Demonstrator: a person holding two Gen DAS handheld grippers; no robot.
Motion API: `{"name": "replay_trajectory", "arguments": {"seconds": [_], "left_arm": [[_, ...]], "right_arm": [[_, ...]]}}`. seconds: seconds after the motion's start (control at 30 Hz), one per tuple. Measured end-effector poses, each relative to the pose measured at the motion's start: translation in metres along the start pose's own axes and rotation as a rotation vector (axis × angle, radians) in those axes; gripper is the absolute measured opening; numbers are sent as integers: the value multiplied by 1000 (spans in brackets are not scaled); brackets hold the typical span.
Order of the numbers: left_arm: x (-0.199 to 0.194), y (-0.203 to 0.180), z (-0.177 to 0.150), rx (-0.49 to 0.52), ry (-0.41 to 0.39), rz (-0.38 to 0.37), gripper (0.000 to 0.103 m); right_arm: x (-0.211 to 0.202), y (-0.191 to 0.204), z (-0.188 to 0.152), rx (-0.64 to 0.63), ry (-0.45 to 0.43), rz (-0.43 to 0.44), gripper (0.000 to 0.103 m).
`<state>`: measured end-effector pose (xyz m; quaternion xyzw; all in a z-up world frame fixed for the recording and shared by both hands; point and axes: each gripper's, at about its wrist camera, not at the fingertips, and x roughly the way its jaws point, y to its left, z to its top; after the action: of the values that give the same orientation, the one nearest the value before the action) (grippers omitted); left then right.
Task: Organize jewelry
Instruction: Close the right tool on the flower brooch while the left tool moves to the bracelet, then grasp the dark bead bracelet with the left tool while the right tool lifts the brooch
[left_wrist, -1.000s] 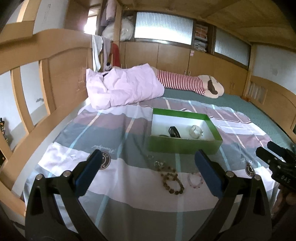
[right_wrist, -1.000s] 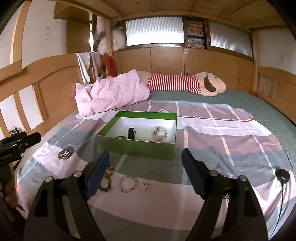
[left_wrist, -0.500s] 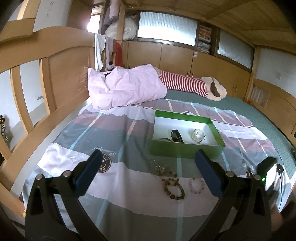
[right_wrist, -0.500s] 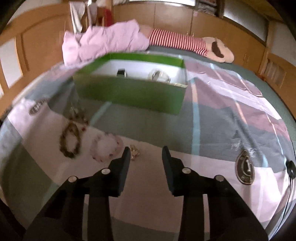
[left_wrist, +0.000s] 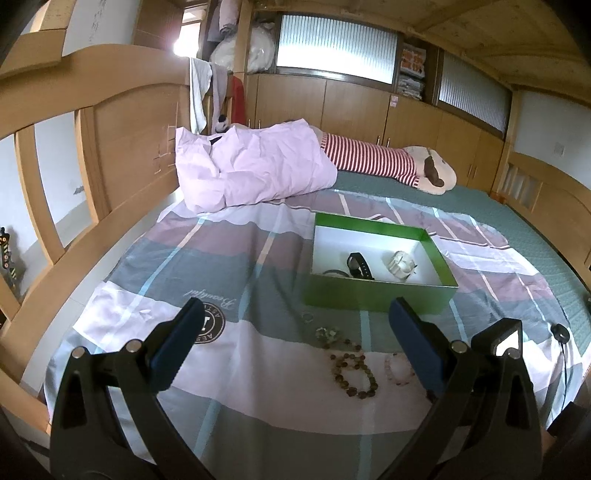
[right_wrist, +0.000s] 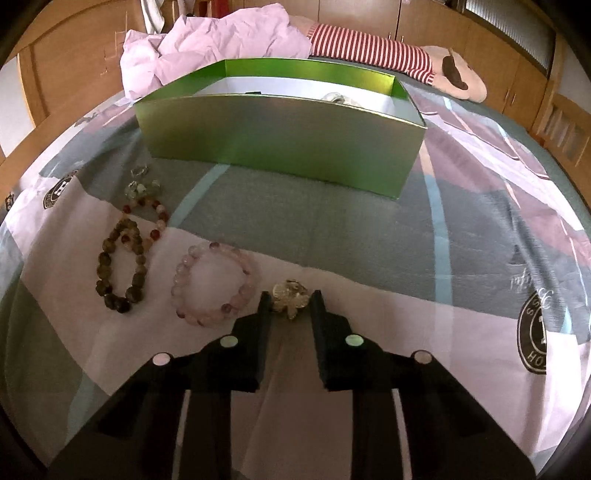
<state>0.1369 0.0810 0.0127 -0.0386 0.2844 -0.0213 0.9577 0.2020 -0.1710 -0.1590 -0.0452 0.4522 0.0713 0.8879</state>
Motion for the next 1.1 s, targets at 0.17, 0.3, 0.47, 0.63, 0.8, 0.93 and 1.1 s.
{"name": "replay_trajectory", "arguments": {"seconds": [0.17,0.3,0.47,0.63,0.8,0.93,1.1], "left_arm": [[4,3,1,-4,9,8,99],[14,-1,-4,9,55,6,99],[47,-23,-30,57,191,-20,99],[88,-50,-61,133,292,-18,90],[128,-62,-86,198,374,48,74],[149,-64,-94,187,421,54,67],[162,-70,-99,184,456,63,66]], "right_arm": [[-36,-2,10,38,-74,66,19],[-82,-5,15,51,-164,117,19],[-133,-18,21,66,-266,157,19],[-153,-25,26,58,-315,170,19],[-155,-26,27,51,-318,188,19],[-160,-27,26,43,-327,191,19],[-162,-34,24,54,-330,200,19]]}}
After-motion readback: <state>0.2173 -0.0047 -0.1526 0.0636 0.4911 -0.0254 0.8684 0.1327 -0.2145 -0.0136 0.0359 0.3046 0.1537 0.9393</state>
